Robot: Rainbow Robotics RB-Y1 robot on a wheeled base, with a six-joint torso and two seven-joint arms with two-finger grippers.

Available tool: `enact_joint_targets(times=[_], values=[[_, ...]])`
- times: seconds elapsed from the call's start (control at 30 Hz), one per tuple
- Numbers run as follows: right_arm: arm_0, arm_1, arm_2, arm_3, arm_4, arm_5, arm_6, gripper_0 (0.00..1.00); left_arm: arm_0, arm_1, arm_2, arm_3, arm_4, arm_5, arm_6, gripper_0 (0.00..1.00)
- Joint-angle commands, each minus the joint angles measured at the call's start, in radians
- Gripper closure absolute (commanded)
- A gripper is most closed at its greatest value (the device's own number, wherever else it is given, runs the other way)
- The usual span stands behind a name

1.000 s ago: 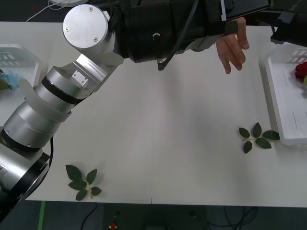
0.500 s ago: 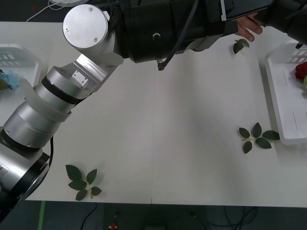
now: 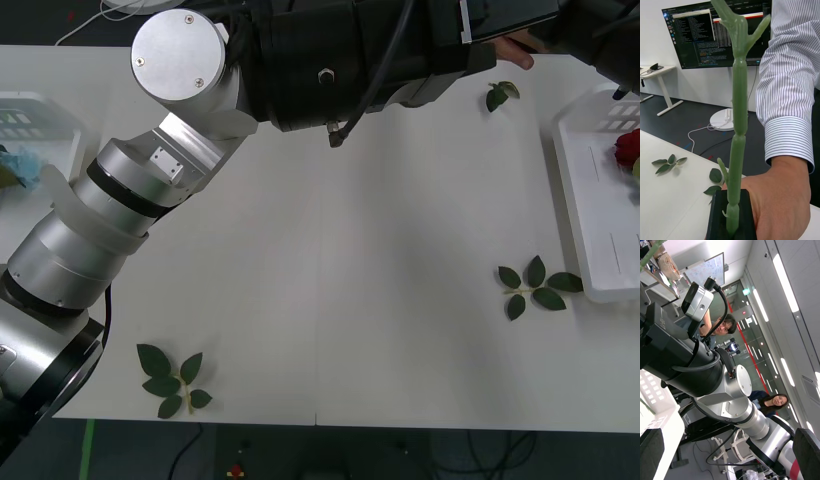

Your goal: Place the red flowers into the right box and the blue flowers into the left box. If a person shows an open palm, hand one flower to the person first, then continue sorting.

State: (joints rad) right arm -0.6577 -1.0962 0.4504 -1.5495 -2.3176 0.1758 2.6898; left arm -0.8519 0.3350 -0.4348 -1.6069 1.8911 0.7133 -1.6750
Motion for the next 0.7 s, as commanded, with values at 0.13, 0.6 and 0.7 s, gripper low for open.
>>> enact_joint_targets(times=[0.13,0.6,0.7], values=[[-0.045,0.013,0.002,-0.003,0.01,-0.013,0.015,1.0,-0.044,-0.017,-0.005,-0.011,0.013,-0.011,-0.077,0.0],[-0.045,0.013,0.002,-0.004,-0.017,-0.013,0.015,0.0,-0.044,-0.017,-0.005,-0.011,0.013,-0.011,-0.077,0.0],[-0.045,0.013,0.002,-0.004,-0.017,-0.013,0.015,0.0,-0.044,-0.017,-0.005,-0.011,0.013,-0.011,-0.077,0.0]])
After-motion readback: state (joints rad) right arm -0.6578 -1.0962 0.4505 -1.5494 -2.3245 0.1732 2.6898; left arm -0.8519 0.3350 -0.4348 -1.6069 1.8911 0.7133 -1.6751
